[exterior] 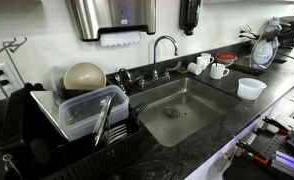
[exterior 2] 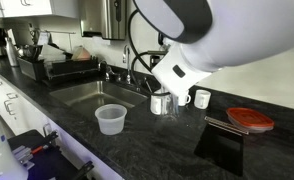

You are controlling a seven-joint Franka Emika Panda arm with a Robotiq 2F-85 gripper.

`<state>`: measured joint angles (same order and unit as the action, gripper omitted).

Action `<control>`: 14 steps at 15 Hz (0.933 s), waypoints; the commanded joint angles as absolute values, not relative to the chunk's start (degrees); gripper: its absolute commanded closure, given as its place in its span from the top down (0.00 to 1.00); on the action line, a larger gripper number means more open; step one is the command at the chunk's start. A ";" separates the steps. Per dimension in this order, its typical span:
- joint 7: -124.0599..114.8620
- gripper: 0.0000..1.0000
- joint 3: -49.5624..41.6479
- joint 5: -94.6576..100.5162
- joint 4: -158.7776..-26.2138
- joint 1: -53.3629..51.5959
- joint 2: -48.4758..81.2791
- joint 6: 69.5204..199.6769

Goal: Move the bottle to the right edge of the sink

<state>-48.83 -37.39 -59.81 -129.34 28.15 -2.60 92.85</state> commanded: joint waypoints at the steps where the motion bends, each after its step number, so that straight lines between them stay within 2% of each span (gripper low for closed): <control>1: -43.65 0.35 -36.30 -52.74 -131.29 28.56 -7.28 86.87; 5: -39.62 0.35 -34.76 -43.44 -129.88 28.47 -7.54 77.87; 6: -41.87 0.60 -34.62 -46.66 -131.05 29.11 -7.83 80.67; 14: -40.53 0.60 -34.08 -44.56 -130.89 29.11 -7.83 79.45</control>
